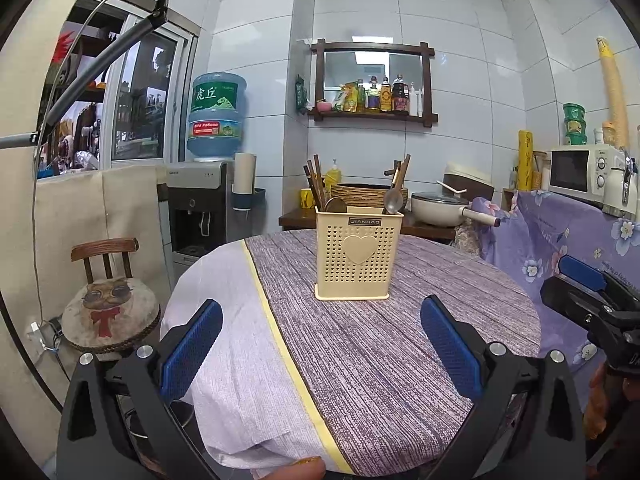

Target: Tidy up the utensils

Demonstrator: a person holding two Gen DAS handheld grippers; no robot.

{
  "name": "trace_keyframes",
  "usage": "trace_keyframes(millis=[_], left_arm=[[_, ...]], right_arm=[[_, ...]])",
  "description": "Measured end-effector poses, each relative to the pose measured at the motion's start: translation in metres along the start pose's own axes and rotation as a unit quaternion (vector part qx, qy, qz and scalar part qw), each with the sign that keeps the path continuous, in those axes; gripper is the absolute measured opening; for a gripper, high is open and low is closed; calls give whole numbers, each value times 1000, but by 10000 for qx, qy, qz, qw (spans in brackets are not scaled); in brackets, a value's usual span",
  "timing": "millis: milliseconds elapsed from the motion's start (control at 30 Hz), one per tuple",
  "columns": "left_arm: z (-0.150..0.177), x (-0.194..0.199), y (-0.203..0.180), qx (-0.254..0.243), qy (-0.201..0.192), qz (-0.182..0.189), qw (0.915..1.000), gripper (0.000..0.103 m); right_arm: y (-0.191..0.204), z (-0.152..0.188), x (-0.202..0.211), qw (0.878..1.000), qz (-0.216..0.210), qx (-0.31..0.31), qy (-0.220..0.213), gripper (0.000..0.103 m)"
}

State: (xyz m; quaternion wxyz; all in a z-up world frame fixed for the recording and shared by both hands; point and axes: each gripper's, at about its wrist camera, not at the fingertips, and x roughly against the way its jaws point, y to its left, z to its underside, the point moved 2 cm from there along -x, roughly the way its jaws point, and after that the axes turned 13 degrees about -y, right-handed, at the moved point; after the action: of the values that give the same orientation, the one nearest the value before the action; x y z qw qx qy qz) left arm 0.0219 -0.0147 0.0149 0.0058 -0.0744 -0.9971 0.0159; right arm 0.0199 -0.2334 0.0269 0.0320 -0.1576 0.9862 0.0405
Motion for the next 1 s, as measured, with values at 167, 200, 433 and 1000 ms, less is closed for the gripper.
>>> trace_keyframes(millis=[167,200,433,1000], left_arm=[[-1,0,2,35,6,-25,10000,98],[-1,-1,2,32,9,-28,10000,98],[-1,0,4,26,7,-43,10000,98],[-3,-1,3,96,39,-72,9999,98]], right_arm=[[0,0,0,10000,-3,-4,9,98],[0,0,0,10000,-3,-8,5,98],[0,0,-1,10000,-3,13,11,98],[1,3,-3,10000,3,14,62,98]])
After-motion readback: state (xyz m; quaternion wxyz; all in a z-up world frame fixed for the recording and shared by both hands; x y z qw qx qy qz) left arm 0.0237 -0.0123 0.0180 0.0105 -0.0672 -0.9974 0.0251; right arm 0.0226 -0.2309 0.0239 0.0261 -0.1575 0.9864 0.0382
